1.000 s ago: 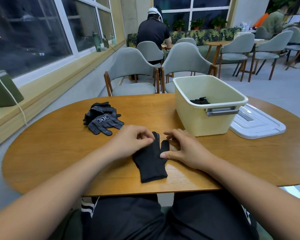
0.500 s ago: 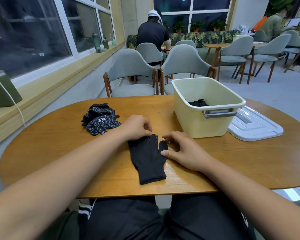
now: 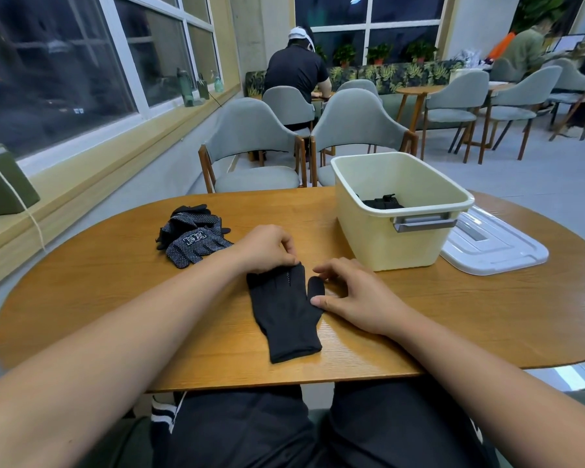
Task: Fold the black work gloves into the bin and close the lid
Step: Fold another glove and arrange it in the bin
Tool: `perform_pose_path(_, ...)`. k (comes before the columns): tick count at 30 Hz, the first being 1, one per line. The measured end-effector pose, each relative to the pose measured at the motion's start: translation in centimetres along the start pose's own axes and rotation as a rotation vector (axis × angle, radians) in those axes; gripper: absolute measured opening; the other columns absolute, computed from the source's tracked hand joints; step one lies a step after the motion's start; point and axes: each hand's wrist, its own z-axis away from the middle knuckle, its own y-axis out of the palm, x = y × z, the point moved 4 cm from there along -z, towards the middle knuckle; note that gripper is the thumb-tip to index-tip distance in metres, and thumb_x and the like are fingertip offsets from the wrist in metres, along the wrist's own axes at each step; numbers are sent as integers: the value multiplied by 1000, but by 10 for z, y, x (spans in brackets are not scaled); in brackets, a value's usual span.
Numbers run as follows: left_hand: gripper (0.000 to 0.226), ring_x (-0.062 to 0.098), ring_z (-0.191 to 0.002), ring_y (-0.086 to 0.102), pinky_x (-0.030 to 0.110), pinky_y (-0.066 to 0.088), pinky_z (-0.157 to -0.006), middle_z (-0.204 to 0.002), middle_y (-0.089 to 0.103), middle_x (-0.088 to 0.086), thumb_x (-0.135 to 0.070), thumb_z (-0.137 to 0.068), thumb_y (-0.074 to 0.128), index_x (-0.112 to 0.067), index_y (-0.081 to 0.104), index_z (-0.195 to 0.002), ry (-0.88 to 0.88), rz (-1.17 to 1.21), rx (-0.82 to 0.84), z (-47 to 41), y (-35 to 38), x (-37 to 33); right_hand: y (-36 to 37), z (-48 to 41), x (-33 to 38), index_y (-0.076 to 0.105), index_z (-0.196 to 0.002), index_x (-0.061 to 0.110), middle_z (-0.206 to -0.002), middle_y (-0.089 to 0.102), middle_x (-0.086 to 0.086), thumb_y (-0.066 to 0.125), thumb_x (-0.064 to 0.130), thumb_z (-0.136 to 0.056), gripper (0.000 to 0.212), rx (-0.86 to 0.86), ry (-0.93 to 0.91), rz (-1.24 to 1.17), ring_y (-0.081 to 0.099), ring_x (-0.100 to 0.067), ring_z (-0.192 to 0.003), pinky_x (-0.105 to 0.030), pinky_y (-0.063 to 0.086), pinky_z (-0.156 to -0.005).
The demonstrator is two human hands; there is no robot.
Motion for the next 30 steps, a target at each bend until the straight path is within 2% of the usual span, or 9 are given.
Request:
perform_pose_path(4, 15, 13, -79, 66, 22, 45, -49, -99, 69, -9, -41, -90, 83, -28, 76, -90, -27, 71, -11, -2, -1, -4, -1, 0, 1, 60, -141, 36, -126, 63, 20, 78, 57, -92, 57, -1, -1, 3, 54, -2, -123, -38, 49, -109)
perform_pose_path(8, 15, 8, -83, 62, 25, 43, -61, -95, 71, -11, -39, -90, 85, -26, 77, -90, -46, 71, 34, -5, 7, -5, -1, 0, 1, 59, -142, 37, -127, 63, 20, 77, 57, -92, 56, 5, 1, 12, 53, -2, -124, -36, 48, -109)
perform_pose_path(12, 19, 10, -95, 66, 30, 53, -79, -98, 73, -12, -43, -87, 87, -29, 76, -92, -48, 113, 29, -4, 11, 2, 1, 0, 0, 60, -141, 36, -126, 63, 19, 76, 58, -93, 56, -2, -7, 22, 53, -3, -123, -37, 48, -109)
perform_pose_path(14, 18, 12, -94, 67, 31, 54, -80, -98, 74, -11, -45, -90, 84, -30, 76, -95, -55, 152, -5, -3, 7, 8, 1, 0, -1, 61, -140, 35, -124, 63, 19, 76, 57, -92, 55, -11, -14, 19, 54, -3, -121, -38, 48, -108)
perform_pose_path(17, 16, 14, -93, 68, 30, 53, -74, -101, 74, -9, -47, -96, 76, -31, 76, -98, -85, 156, -4, 1, -5, 18, 2, 0, -1, 62, -139, 35, -124, 64, 19, 76, 57, -92, 54, -14, -20, 18, 54, -4, -121, -39, 48, -109)
perform_pose_path(22, 9, 18, -97, 73, 39, 61, -89, -96, 79, -7, -34, -91, 84, -28, 80, -95, -113, 161, 140, 9, -14, 32, 2, -1, -1, 61, -140, 36, -125, 63, 20, 76, 57, -93, 54, -12, -16, 25, 54, -3, -122, -38, 47, -110)
perform_pose_path(30, 8, 12, -82, 71, 30, 57, -75, -87, 79, -7, -25, -88, 88, -24, 81, -90, -84, 130, 108, 7, -11, 27, 1, -1, 1, 61, -141, 37, -125, 62, 21, 75, 58, -93, 54, -7, -15, 34, 53, -1, -122, -37, 46, -111)
